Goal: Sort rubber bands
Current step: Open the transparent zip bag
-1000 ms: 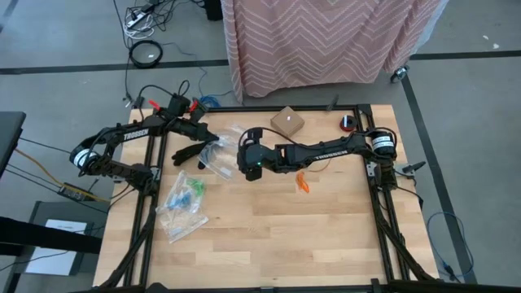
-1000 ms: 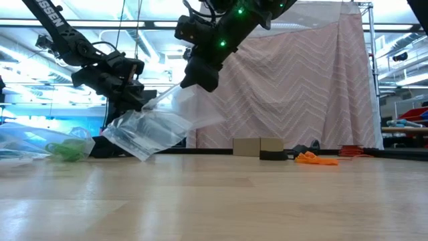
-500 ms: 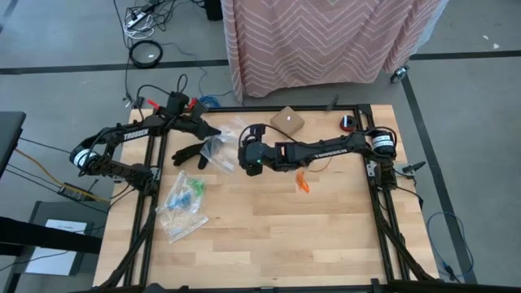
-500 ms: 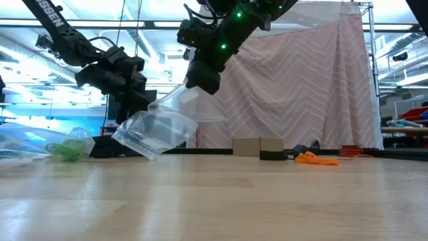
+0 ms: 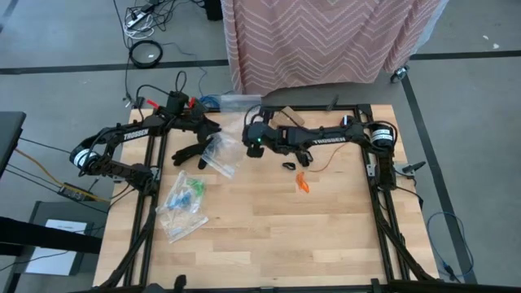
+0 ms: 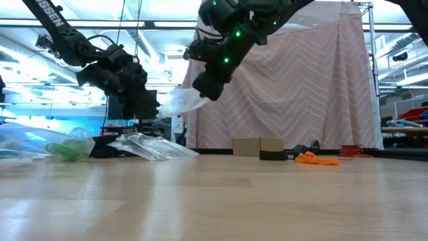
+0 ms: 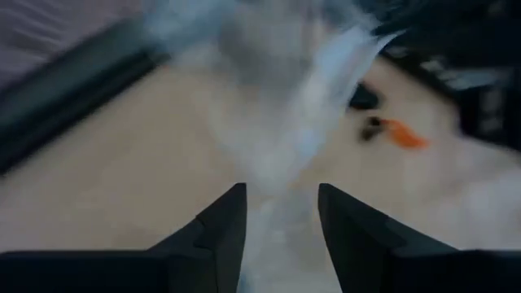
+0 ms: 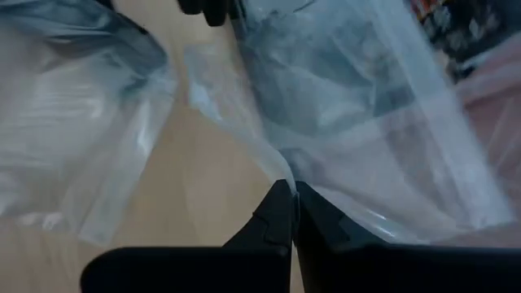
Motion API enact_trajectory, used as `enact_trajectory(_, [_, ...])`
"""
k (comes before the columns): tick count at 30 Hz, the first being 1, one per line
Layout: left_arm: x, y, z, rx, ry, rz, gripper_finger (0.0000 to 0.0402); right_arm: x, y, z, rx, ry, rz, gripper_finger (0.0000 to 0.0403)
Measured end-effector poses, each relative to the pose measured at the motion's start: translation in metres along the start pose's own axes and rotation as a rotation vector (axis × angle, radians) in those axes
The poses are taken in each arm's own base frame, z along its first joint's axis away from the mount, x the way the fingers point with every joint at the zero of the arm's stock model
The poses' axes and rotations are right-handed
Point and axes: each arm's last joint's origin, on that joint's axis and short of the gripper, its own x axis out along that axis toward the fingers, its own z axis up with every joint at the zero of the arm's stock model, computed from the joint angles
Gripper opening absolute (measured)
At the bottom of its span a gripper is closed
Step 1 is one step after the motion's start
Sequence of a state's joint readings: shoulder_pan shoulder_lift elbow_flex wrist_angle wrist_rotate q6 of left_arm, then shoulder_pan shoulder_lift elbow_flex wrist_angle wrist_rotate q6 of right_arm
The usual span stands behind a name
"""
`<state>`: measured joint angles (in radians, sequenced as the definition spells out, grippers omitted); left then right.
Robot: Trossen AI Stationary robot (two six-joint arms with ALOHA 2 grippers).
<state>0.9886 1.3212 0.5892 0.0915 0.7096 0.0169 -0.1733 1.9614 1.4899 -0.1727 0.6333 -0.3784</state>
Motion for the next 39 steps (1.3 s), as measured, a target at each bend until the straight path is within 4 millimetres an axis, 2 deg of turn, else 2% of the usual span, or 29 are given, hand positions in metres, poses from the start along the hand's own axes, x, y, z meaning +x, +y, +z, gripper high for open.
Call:
enact_trajectory(6, [0.000,0.005,-0.001,0.107,0.016,0.168,0.0163,0.021,-0.025,-0.011,0.248,-0.026,0.161,0.0000])
enact_trajectory(12, [-0.001,0.006,0.000,0.150,0.019,0.210,0.0163,0.023,-0.034,-0.009,0.309,-0.093,0.278,0.0000])
enact_trajectory(15, [-0.001,0.005,0.003,0.183,-0.007,0.181,0.0163,0.013,-0.045,-0.007,0.300,-0.097,0.286,0.0000])
enact_trajectory(18, [-0.002,0.004,0.010,0.182,-0.081,0.074,0.0163,0.000,-0.066,-0.008,0.317,-0.094,0.301,0.0000])
enact_trajectory(23, [-0.009,0.004,0.023,0.171,-0.202,-0.054,0.0163,-0.040,-0.107,-0.001,0.360,-0.167,0.272,0.0000])
enact_trajectory(27, [-0.015,-0.001,0.033,0.219,-0.359,-0.135,0.0163,-0.067,-0.126,0.002,0.386,-0.234,0.292,0.0000])
enact_trajectory(31, [-0.028,-0.013,0.039,0.300,-0.577,-0.198,0.0163,-0.084,-0.136,0.002,0.409,-0.250,0.311,0.0000])
enact_trajectory(35, [-0.041,-0.024,0.036,0.399,-0.741,-0.215,0.0163,-0.099,-0.142,0.002,0.452,-0.278,0.360,0.0000])
enact_trajectory(39, [-0.042,-0.029,0.032,0.437,-0.777,-0.224,0.0163,-0.110,-0.139,0.007,0.456,-0.320,0.404,0.0000])
